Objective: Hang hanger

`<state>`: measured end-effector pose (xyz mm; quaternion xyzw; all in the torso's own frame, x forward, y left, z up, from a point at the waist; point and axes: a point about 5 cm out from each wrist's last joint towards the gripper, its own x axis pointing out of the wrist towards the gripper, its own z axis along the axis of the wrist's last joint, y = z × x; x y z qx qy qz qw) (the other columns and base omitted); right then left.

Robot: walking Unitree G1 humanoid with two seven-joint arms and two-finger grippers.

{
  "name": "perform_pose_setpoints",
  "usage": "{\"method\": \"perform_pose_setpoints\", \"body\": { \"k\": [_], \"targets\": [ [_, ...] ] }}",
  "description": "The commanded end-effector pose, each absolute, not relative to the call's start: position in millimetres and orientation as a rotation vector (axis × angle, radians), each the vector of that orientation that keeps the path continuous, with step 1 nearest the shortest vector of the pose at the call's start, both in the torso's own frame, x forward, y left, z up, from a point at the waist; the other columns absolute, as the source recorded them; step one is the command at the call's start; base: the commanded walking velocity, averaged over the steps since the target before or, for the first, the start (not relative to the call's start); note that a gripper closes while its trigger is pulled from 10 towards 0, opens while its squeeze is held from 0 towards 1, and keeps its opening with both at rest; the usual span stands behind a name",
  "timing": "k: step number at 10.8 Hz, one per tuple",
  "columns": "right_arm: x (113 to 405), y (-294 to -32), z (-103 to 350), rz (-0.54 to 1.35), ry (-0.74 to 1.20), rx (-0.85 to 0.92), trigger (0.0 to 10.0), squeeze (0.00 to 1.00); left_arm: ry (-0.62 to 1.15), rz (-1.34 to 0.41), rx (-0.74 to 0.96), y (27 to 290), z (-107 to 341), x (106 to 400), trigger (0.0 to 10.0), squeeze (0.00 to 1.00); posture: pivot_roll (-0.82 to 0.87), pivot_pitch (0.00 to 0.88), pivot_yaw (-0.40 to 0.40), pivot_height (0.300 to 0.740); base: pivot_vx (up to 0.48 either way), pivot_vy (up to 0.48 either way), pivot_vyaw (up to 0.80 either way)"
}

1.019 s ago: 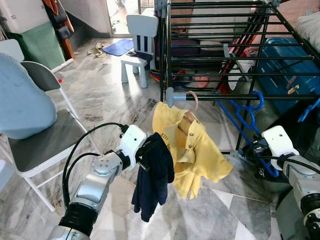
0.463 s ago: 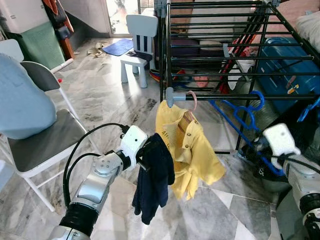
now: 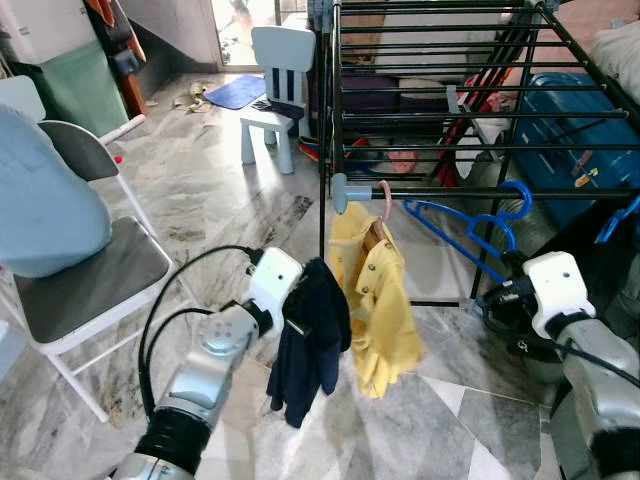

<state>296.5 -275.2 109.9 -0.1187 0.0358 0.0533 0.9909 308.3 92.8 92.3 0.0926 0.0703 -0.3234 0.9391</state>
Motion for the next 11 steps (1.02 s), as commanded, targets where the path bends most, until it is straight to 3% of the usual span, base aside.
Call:
{"method": "perform_pose_setpoints", "body": {
  "k": [1,2,6,8,11],
  "targets": [
    [295,-278,115,0.097,0.07,-0.241,10.0,0.0,0.105,-0.664,0.195,90,101,313,10.0,0.0,0.04,0.0,0.015,0.74,0.0,0.0,0.0],
    [290,-279,116,0.053,0.071,-0.215,10.0,1.0,0.093,-0.659,0.175,89,103,312,10.0,0.0,0.04,0.0,0.009,0.74,0.0,0.0,0.0],
    [244,-250,124,-0.127,-0.014,-0.111,10.0,1.0,-0.026,-0.585,0.173,106,118,300,10.0,0.0,0.03,0.0,-0.003,0.74,0.0,0.0,0.0],
    [205,-232,130,-0.234,-0.012,-0.007,10.0,1.0,-0.017,-0.566,0.209,124,113,289,10.0,0.0,0.01,0.0,-0.009,0.74,0.0,0.0,0.0],
    [167,-205,123,-0.24,0.057,0.04,10.0,1.0,-0.002,-0.56,0.185,125,105,280,10.0,0.0,-0.03,0.0,-0.014,0.74,0.0,0.0,0.0]
  ]
}}
